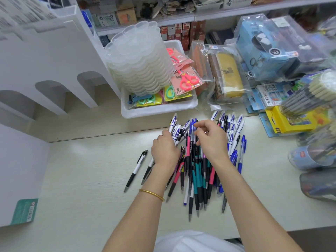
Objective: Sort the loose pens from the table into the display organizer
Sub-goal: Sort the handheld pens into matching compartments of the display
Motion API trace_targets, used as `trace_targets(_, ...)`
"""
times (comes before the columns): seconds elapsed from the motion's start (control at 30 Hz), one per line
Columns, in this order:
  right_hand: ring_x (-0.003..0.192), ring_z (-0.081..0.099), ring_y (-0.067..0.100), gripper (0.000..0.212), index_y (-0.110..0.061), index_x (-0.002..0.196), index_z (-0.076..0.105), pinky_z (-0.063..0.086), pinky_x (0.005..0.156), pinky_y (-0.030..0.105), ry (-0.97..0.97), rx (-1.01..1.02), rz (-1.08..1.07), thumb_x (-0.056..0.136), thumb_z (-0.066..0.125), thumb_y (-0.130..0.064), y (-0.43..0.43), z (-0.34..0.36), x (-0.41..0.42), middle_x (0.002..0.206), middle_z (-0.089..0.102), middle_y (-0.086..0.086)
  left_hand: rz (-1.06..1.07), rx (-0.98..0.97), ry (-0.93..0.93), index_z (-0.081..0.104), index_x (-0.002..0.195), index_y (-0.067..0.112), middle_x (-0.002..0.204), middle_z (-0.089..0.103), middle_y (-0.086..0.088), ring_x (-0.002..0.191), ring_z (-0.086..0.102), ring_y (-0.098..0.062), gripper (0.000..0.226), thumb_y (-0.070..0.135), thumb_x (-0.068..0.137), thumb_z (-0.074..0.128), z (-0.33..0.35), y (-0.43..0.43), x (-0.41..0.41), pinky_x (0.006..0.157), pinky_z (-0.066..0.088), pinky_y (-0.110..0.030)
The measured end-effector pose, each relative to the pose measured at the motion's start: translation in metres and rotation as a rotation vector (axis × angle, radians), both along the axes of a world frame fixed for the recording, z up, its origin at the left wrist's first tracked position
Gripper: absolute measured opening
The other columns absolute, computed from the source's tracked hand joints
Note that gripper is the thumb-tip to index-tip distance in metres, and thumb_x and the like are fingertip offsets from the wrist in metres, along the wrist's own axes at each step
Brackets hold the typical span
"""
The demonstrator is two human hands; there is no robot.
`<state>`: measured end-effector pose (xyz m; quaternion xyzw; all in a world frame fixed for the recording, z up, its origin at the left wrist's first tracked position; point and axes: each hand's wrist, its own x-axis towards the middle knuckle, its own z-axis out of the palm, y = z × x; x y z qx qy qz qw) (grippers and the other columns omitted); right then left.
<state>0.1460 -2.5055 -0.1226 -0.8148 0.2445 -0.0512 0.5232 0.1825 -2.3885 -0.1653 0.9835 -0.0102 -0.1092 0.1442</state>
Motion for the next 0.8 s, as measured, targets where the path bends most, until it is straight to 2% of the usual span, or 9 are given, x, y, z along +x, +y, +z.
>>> trace_targets(0.13, 0.072, 0.062, 0.018, 0.02, -0.021, 0.101, 0.062, 0.054, 0.072, 0.036, 0.01, -0.005, 0.006, 0.093, 0.049, -0.008, 0.0, 0.0, -0.001, 0.09, 0.064, -0.004, -0.027, 0.043, 0.007, 0.045, 0.107, 0.007, 0.1, 0.067, -0.011, 0.089, 0.062, -0.032, 0.026, 0.015, 0.086, 0.059, 0.004, 0.003, 0.0, 0.06, 0.035, -0.033)
trace_targets(0.23, 0.071, 0.062, 0.019, 0.02, -0.021, 0.101, 0.062, 0.054, 0.071, 0.036, 0.015, -0.005, 0.009, 0.093, 0.049, -0.008, 0.0, 0.001, -0.002, 0.091, 0.065, -0.003, -0.037, 0.0, 0.044, 0.044, 0.107, 0.007, 0.089, 0.062, -0.009, 0.074, 0.054, -0.028, 0.026, 0.012, 0.086, 0.058, 0.009, 0.007, 0.0, 0.058, 0.035, -0.032)
trace_targets(0.3, 0.071, 0.063, 0.019, 0.02, -0.021, 0.101, 0.062, 0.054, 0.071, 0.036, 0.014, -0.009, 0.01, 0.093, 0.049, -0.008, 0.0, 0.001, -0.002, 0.091, 0.065, -0.003, -0.023, -0.091, 0.078, 0.042, 0.105, 0.009, 0.083, 0.056, -0.005, 0.07, 0.05, -0.025, 0.027, 0.014, 0.085, 0.06, 0.01, 0.01, 0.0, 0.057, 0.037, -0.032)
trace_targets(0.43, 0.077, 0.063, 0.02, 0.021, -0.024, 0.098, 0.06, 0.054, 0.073, 0.034, 0.008, -0.007, 0.017, 0.093, 0.048, -0.008, 0.002, 0.0, -0.003, 0.092, 0.065, -0.001, 0.048, -0.327, 0.129, 0.044, 0.1, 0.017, 0.082, 0.058, 0.002, 0.073, 0.056, -0.022, 0.031, 0.03, 0.084, 0.067, 0.018, 0.02, -0.001, 0.054, 0.04, -0.03)
trace_targets(0.57, 0.076, 0.062, 0.02, 0.02, -0.021, 0.1, 0.063, 0.054, 0.075, 0.04, 0.0, -0.017, 0.034, 0.093, 0.05, -0.008, 0.007, -0.002, -0.003, 0.087, 0.064, -0.005, 0.09, -0.499, 0.212, 0.05, 0.106, 0.017, 0.087, 0.062, 0.0, 0.078, 0.062, -0.02, 0.036, 0.014, 0.075, 0.069, 0.033, 0.035, -0.006, 0.065, 0.051, -0.032)
trace_targets(0.7, 0.071, 0.06, 0.017, 0.022, -0.014, 0.104, 0.064, 0.054, 0.073, 0.037, -0.019, -0.022, 0.085, 0.092, 0.049, -0.004, 0.019, -0.001, -0.003, 0.088, 0.065, 0.0, 0.13, -0.684, 0.214, 0.052, 0.106, 0.018, 0.086, 0.061, 0.003, 0.071, 0.058, -0.009, 0.035, 0.008, 0.076, 0.067, 0.05, 0.057, -0.011, 0.056, 0.046, -0.022)
trace_targets(0.8, 0.068, 0.06, 0.017, 0.025, -0.01, 0.107, 0.064, 0.054, 0.069, 0.033, -0.015, -0.033, 0.164, 0.093, 0.046, -0.001, 0.034, 0.001, -0.001, 0.089, 0.065, 0.004, 0.242, -0.791, 0.133, 0.052, 0.097, 0.02, 0.084, 0.061, -0.002, 0.074, 0.06, -0.017, 0.028, 0.005, 0.076, 0.064, 0.057, 0.084, -0.009, 0.062, 0.053, -0.029)
